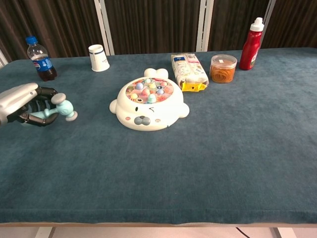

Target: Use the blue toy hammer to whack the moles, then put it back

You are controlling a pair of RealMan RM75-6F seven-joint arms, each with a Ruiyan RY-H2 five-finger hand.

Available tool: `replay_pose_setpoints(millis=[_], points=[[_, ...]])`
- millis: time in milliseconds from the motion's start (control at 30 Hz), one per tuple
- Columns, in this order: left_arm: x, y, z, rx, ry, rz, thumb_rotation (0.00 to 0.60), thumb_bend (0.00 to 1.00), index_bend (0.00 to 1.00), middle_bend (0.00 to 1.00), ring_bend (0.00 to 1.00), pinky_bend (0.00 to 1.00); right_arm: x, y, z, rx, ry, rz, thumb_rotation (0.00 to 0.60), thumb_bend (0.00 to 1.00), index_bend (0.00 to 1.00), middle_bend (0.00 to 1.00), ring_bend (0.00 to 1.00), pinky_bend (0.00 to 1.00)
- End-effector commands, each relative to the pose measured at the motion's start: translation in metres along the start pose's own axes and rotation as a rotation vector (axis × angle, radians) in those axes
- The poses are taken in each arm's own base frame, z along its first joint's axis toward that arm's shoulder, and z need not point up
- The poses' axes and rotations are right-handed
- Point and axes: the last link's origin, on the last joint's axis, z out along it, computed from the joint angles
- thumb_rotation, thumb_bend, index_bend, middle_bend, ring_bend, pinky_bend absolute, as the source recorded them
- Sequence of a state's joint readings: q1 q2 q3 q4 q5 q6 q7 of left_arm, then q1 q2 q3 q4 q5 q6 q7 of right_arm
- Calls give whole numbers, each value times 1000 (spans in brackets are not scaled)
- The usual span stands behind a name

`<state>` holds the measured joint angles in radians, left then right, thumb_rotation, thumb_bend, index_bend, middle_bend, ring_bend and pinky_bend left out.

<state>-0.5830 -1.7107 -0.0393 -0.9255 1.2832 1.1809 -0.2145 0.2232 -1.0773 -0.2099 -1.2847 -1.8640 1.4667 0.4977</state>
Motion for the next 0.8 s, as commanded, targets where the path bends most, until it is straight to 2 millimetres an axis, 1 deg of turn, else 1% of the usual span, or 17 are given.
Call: replay_pose_setpoints(millis=[33, 100, 267, 367, 433, 500, 667, 800], points=[[-17, -11, -7, -12, -69, -6, 600, 700, 654, 857, 581, 477, 0, 0, 1, -3, -1, 0, 600, 88, 0, 0, 0, 32], [-20, -15, -7, 1, -62, -1, 600, 695, 639, 847, 563, 444, 0, 0, 2, -3, -2, -1, 600, 88, 0, 0, 0, 33], [-25, -15, -5, 4, -53, 0, 600, 696, 637, 835, 548, 399, 0, 0, 3, -2, -5, -1, 600, 88, 0, 0, 0, 33], [-26, -13, -4, 0, -50, 12, 600, 668, 592, 757, 476, 353, 0, 0, 3, -2, -4, -1, 600, 88, 0, 0, 0, 32], [-26, -12, -4, -5, -54, 6, 600, 629, 529, 672, 398, 310, 1, 0, 3, -3, -4, 0, 600, 88, 0, 0, 0, 33], [-26, -11, -4, -5, -51, -3, 600, 615, 497, 631, 361, 282, 1, 0, 3, -3, -3, 1, 600, 88, 0, 0, 0, 33], [-29, -10, -5, -9, -62, 6, 600, 597, 452, 590, 321, 237, 2, 1, 2, -4, 1, 1, 600, 88, 0, 0, 0, 32], [-32, -11, -6, -4, -93, 9, 600, 569, 371, 517, 269, 209, 2, 1, 2, -6, 4, 2, 600, 88, 0, 0, 0, 33]])
